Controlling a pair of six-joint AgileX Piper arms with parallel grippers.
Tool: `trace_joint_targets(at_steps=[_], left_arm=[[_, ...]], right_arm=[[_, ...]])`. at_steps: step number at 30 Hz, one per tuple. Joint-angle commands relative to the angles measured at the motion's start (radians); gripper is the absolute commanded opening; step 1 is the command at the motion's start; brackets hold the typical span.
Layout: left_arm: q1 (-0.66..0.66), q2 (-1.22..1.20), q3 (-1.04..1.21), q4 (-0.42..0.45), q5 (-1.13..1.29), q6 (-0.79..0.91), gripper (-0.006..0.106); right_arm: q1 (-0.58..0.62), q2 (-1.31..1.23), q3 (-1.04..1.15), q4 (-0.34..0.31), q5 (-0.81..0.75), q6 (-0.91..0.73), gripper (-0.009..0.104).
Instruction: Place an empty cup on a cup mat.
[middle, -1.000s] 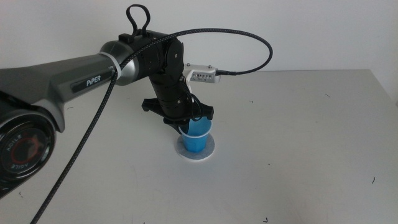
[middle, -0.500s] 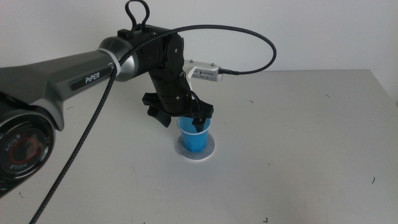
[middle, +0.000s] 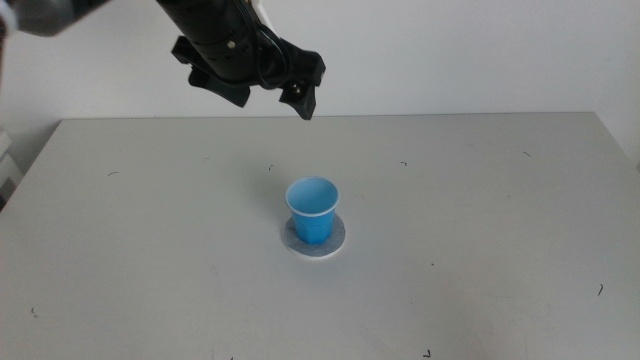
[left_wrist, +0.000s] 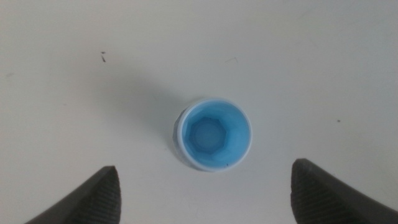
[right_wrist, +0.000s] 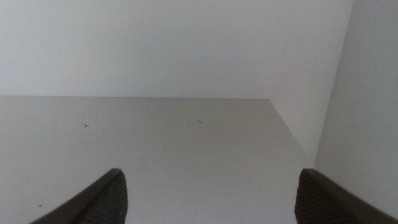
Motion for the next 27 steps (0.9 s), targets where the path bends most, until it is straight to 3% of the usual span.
trace_joint_targets(at_steps=[1,9,17,27], left_arm=[[-0.006,-0.123,-0.032,0.013,0.005,-0.013,0.105],[-0.006,-0.319,0.016,0.113,0.083,-0.013,0.105],[0.013,-0.677,0.441,0.267,-0.176,-0.096,0.105],[0.314,-1.128,1.047,0.182,-0.566,-0.102,0.105]], right_arm=[[-0.001,-0.019,-0.012,-0.009,-0.078,-0.008,0.094],[-0.001,-0.019,-0.012,-0.009,-0.078,-0.008,0.094],[-0.001,-0.019,-0.012,-0.009,-0.078,-0.008,0.094],[-0.001,-0.019,-0.012,-0.009,-0.078,-0.008,0.094]])
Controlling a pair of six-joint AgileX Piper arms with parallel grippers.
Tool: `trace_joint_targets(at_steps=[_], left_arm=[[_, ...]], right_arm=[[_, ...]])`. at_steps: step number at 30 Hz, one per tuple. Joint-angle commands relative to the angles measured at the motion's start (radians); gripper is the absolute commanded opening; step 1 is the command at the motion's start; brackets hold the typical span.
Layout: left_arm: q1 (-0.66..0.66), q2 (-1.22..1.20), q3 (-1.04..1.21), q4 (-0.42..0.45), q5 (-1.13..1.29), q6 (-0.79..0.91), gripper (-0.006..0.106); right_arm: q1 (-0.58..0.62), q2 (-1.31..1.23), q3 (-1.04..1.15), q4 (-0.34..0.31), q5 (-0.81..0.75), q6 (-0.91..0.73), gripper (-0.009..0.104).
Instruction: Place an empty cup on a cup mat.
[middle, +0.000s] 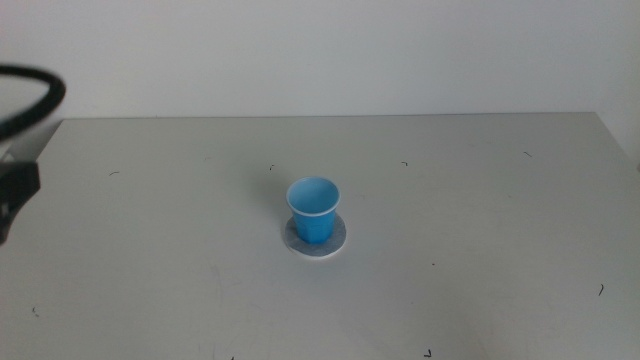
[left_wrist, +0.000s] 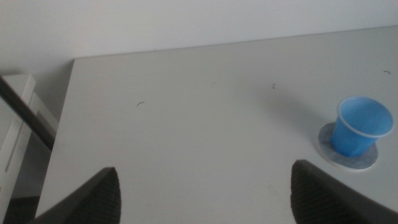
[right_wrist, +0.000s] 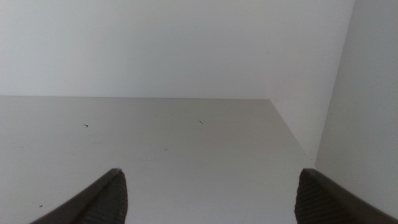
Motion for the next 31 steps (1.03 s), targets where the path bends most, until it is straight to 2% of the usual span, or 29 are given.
trace_joint_targets(at_steps=[1,6,11,22,31], left_arm=[[0.061,-0.087,0.099,-0.035,-0.133,-0.011,0.105],[0.179,-0.243,0.331,-0.097,-0.211,-0.011,0.105],[0.257,-0.392,0.530,-0.111,-0.309,-0.011,0.105],[0.272,-0.657,0.863,-0.078,-0.673,-0.011,0.105],[0.272,-0.738,0.858,-0.067,-0.601,-0.013,0.105]], right_arm=[[-0.001,-0.019,-0.012,-0.009,-0.078,-0.008,0.094],[-0.001,-0.019,-0.012,-0.009,-0.078,-0.008,0.094],[-0.001,-0.019,-0.012,-0.009,-0.078,-0.008,0.094],[-0.001,-0.019,-0.012,-0.009,-0.078,-0.008,0.094],[-0.001,-0.019,-0.012,-0.009,-0.078,-0.008,0.094]])
